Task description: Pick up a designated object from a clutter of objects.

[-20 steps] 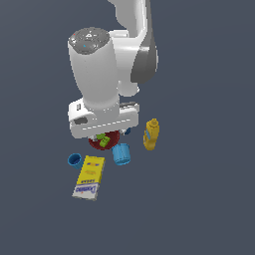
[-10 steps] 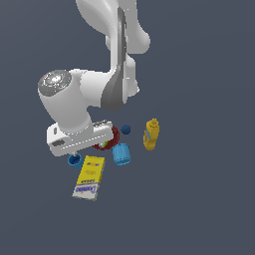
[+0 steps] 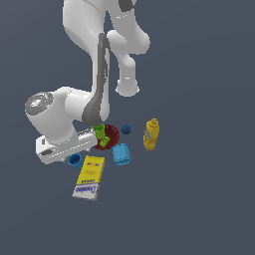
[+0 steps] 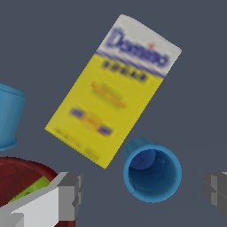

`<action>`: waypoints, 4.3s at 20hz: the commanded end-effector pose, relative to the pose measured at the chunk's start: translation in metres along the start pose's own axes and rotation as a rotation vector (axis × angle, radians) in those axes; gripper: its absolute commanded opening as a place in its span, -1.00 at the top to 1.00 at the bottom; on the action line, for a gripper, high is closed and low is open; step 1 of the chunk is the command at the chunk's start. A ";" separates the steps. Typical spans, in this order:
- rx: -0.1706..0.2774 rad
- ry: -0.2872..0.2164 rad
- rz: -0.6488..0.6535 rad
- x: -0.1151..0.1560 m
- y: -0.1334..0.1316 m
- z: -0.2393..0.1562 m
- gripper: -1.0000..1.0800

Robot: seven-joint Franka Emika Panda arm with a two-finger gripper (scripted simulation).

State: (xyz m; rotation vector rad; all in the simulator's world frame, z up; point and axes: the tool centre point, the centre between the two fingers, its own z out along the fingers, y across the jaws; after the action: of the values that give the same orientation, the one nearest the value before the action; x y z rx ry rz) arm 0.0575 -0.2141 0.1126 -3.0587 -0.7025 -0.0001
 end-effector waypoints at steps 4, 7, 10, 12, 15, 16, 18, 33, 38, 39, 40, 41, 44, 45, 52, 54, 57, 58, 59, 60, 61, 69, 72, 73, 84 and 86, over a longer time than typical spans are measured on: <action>-0.003 0.000 -0.025 -0.011 0.016 0.017 -0.92; -0.003 -0.001 -0.031 -0.014 0.019 0.021 -0.92; -0.002 -0.002 -0.029 -0.015 0.019 0.021 -0.92; -0.002 -0.002 -0.029 -0.015 0.019 0.023 -0.92; -0.003 -0.001 -0.030 -0.015 0.019 0.031 -0.92; -0.003 -0.001 -0.030 -0.015 0.019 0.036 -0.92; -0.003 -0.001 -0.031 -0.015 0.019 0.047 -0.92; -0.003 -0.001 -0.032 -0.015 0.020 0.072 1.00; -0.017 0.009 -0.027 -0.014 0.027 0.062 1.00; -0.017 0.009 -0.027 -0.014 0.027 0.061 1.00; -0.017 0.009 -0.027 -0.014 0.026 0.061 1.00; -0.017 0.009 -0.027 -0.015 0.026 0.059 1.00; -0.017 0.009 -0.027 -0.015 0.024 0.053 1.00; -0.017 0.009 -0.027 -0.016 0.023 0.050 1.00; -0.015 0.009 -0.028 -0.021 0.013 0.014 1.00; -0.015 0.008 -0.028 -0.023 0.009 -0.002 1.00; -0.013 0.008 -0.028 -0.027 0.001 -0.029 1.00; -0.013 0.007 -0.028 -0.028 -0.002 -0.039 1.00; -0.012 0.007 -0.028 -0.030 -0.005 -0.049 1.00; -0.012 0.007 -0.028 -0.031 -0.008 -0.060 1.00; -0.012 0.006 -0.028 -0.032 -0.011 -0.070 1.00; -0.009 0.003 -0.029 -0.044 -0.035 -0.164 1.00; -0.008 0.002 -0.030 -0.048 -0.043 -0.197 1.00; -0.008 0.002 -0.030 -0.049 -0.046 -0.208 1.00; -0.004 -0.001 -0.031 -0.056 -0.065 -0.291 1.00; -0.004 -0.001 -0.032 -0.057 -0.067 -0.299 1.00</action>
State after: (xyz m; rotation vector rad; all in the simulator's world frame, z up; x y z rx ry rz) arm -0.0213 -0.1808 0.4052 -3.0516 -0.7517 -0.0014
